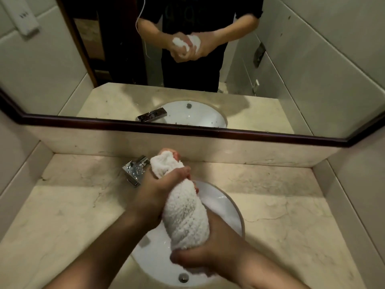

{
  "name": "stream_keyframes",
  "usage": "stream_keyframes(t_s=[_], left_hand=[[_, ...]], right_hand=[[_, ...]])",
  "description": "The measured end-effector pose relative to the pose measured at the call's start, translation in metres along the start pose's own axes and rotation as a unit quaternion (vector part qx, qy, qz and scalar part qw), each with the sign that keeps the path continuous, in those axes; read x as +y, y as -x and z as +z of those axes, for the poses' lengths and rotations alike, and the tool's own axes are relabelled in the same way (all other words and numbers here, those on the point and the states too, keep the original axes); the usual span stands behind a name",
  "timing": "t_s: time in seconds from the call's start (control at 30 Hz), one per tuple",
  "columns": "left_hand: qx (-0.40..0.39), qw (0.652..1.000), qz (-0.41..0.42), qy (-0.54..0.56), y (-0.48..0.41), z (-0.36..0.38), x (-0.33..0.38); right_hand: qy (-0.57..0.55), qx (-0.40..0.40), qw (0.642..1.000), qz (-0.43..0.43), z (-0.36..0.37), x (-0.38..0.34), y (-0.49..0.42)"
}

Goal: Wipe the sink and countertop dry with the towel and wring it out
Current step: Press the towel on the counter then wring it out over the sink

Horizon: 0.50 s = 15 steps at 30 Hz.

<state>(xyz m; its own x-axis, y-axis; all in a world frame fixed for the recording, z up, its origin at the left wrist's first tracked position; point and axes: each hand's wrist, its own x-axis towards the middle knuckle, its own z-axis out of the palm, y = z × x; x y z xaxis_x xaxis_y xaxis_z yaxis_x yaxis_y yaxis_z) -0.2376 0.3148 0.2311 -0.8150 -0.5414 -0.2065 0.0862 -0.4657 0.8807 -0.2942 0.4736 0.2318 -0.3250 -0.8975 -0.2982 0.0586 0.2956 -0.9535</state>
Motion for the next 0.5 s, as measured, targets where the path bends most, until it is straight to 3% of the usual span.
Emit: stream_keyframes(t_s=[0.2,0.37,0.5], left_hand=[[0.072,0.976,0.054,-0.200,-0.030,-0.014,-0.051],[0.085,0.968,0.041,-0.232,-0.031,-0.023,-0.075],[0.101,0.968,0.029,-0.230,-0.028,-0.016,-0.066]], right_hand=[[0.083,0.120,0.981,0.125,0.002,0.054,-0.034],[0.091,0.136,0.974,0.156,0.005,0.067,-0.033],[0.111,0.182,0.970,0.120,0.016,0.061,-0.019]])
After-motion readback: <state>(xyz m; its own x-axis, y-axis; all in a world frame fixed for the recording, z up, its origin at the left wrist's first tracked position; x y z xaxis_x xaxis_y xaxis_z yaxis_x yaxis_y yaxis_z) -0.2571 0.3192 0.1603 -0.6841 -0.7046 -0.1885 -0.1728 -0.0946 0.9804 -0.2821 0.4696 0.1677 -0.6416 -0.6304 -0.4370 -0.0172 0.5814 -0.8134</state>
